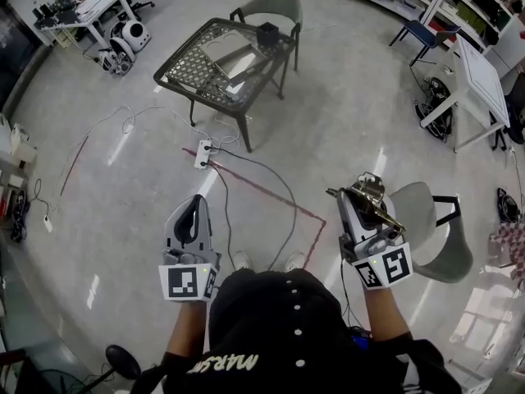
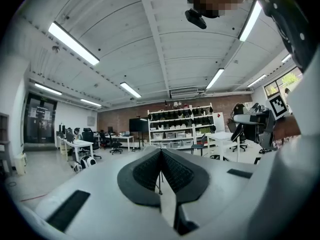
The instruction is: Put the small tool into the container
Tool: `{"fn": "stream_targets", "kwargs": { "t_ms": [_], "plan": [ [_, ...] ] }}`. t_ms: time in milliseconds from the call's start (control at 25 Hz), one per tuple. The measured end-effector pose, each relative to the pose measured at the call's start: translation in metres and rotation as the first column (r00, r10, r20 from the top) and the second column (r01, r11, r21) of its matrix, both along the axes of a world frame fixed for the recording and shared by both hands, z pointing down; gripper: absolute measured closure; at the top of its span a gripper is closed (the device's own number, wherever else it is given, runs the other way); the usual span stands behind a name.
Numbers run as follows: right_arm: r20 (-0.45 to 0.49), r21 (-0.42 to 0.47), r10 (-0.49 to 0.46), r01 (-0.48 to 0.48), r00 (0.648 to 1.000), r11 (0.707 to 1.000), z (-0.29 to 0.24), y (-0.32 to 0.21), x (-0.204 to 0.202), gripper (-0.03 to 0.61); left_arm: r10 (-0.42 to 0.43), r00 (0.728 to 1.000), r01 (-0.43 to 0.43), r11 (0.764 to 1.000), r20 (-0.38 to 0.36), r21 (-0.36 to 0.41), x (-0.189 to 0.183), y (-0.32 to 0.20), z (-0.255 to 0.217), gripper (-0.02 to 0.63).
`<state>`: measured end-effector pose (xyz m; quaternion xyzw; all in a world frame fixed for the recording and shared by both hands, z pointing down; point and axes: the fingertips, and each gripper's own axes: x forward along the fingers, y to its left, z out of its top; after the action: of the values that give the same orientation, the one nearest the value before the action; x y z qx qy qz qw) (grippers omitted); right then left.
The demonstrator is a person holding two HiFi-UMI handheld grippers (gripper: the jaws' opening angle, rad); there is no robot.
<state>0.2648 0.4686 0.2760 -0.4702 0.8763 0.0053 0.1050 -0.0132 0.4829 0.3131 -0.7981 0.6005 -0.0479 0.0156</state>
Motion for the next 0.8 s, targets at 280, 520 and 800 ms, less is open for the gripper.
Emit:
{"fn": "stream_targets", "kwargs": {
  "t_ms": [280, 520, 800],
  "plan": [
    [-0.006, -0.021, -0.019, 0.019, 1.0, 1.0, 0.011, -0.013, 0.036, 0.38, -0.058, 0.998, 0.058, 0.998, -0.015, -0.009, 0.028, 0.002, 0.004, 0.594],
    [-0.012, -0.045, -0.034, 0.033, 0.999, 0.998, 0.024, -0.038, 0.034, 0.38, -0.046, 0.999, 0.047, 0.998, 0.026, -0.037, 0.036, -0.015, 0.019, 0.594],
    [-0.033, -0.015, -0.019, 0.019, 0.999, 1.0, 0.019, -0.084, 0.02, 0.38, -0.025, 0.999, 0.026, 0.999, 0.021, -0.019, 0.018, -0.072, 0.021, 0.594]
  ]
}}
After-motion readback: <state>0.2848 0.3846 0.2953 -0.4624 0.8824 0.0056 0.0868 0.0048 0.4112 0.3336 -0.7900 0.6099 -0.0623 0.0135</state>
